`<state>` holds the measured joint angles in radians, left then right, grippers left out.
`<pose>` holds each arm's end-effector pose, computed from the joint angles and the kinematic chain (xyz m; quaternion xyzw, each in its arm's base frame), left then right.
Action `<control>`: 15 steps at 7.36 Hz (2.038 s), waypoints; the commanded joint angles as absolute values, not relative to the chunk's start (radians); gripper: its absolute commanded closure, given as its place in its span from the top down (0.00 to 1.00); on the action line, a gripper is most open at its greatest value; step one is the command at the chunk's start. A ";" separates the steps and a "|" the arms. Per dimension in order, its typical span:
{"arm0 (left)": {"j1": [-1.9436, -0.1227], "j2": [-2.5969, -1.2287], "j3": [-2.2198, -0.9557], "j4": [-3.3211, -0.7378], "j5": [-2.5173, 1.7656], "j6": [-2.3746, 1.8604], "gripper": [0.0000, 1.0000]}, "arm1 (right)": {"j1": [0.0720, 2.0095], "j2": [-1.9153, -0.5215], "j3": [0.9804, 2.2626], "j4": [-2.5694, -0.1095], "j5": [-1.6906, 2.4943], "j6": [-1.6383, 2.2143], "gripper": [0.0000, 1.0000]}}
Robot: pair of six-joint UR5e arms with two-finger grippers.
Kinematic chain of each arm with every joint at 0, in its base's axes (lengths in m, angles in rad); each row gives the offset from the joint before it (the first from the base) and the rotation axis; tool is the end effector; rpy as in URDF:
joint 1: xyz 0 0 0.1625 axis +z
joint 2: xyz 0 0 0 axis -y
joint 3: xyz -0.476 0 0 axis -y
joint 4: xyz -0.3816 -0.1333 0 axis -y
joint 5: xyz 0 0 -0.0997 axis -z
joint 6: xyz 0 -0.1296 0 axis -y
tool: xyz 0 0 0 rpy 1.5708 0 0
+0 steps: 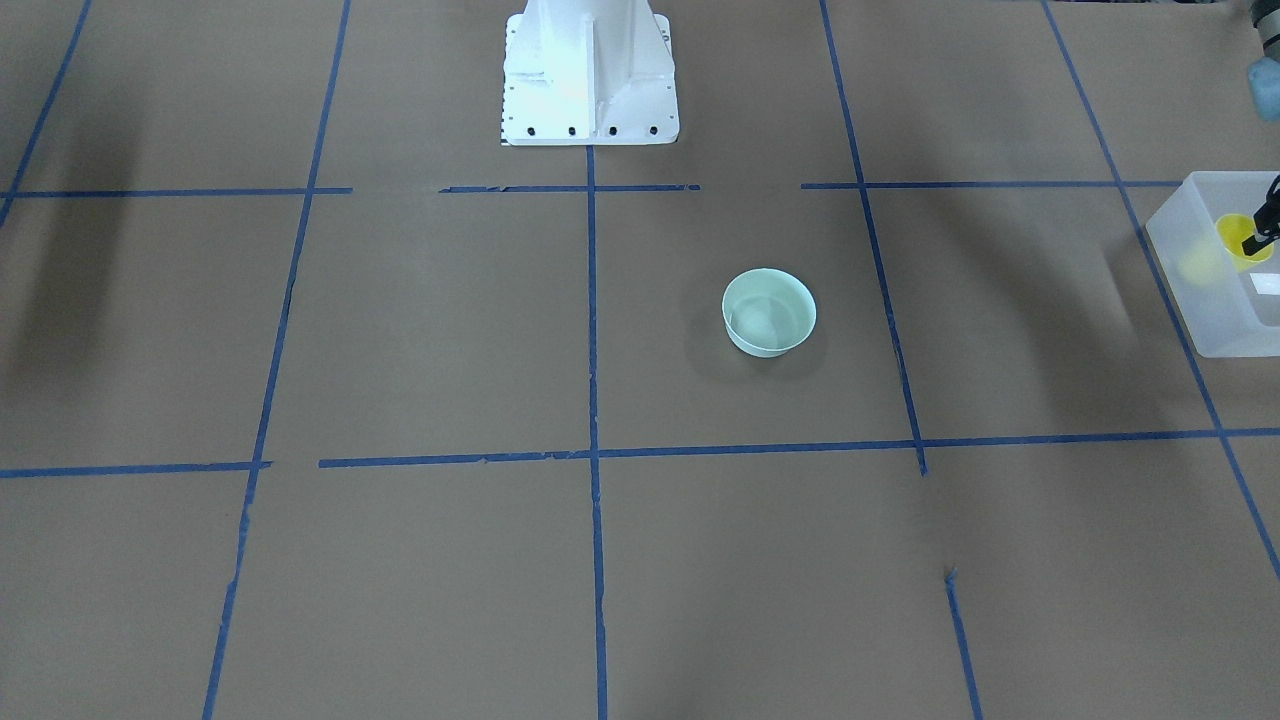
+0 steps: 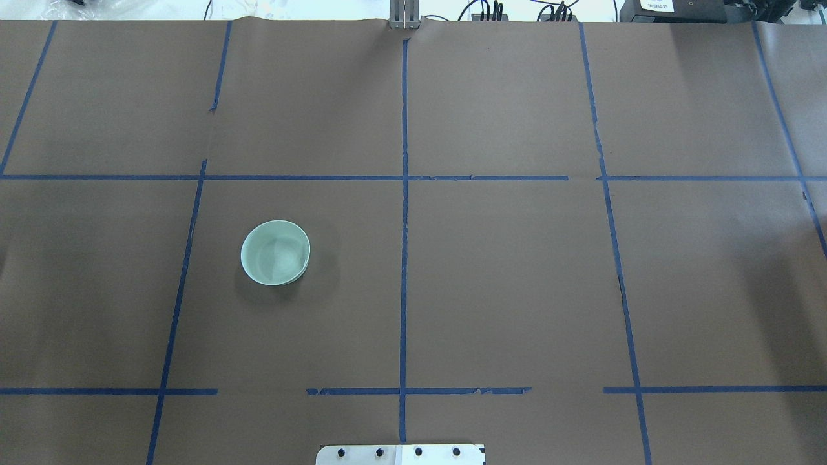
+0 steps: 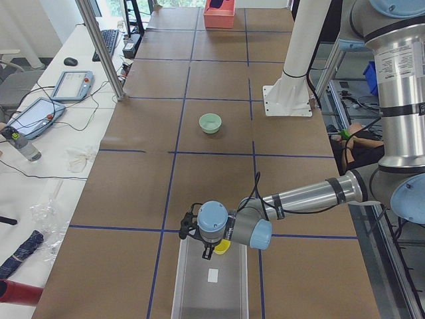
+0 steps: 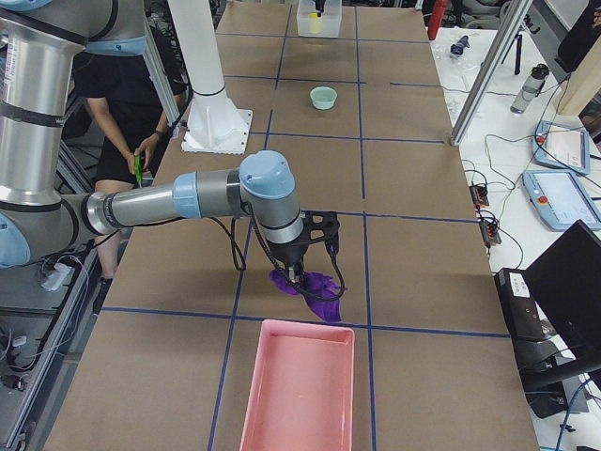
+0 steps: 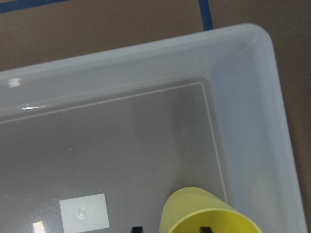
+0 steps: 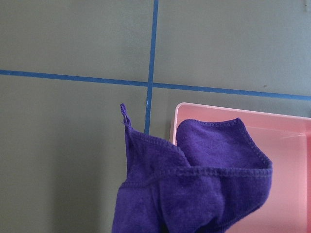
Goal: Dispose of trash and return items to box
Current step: 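Drop the cup in the clear bin while the right gripper releases the towel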
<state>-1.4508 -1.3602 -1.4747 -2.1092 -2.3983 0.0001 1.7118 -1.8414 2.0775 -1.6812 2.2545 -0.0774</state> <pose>0.0081 -0.3833 0.8057 0.0817 0.4050 0.1010 0.9051 0.1009 -0.3445 0.6191 0.0953 -0.3261 0.0089 0.9405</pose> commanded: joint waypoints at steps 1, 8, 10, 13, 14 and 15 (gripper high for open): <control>-1.524 -1.361 -1.642 -2.091 -2.316 -0.003 1.00 | 1.710 -1.841 2.077 -1.681 2.227 -0.078 0.00; -1.326 -1.517 -2.023 -1.841 -2.233 -0.546 1.00 | 1.779 -1.776 1.935 -1.681 2.086 -0.294 0.00; -1.217 -1.569 -2.023 -1.844 -2.232 -0.681 1.00 | 1.781 -1.772 1.809 -1.663 2.066 -0.356 0.00; -1.094 -1.606 -2.025 -1.853 -2.226 -0.848 1.00 | 1.779 -1.772 1.646 -1.487 2.068 -0.336 0.00; -1.045 -1.621 -2.026 -1.861 -2.224 -0.911 1.00 | 1.782 -1.740 1.619 -1.489 2.074 -0.330 0.77; -1.010 -1.623 -2.023 -1.906 -2.221 -0.966 1.00 | 1.782 -1.733 1.589 -1.485 2.113 -0.315 1.00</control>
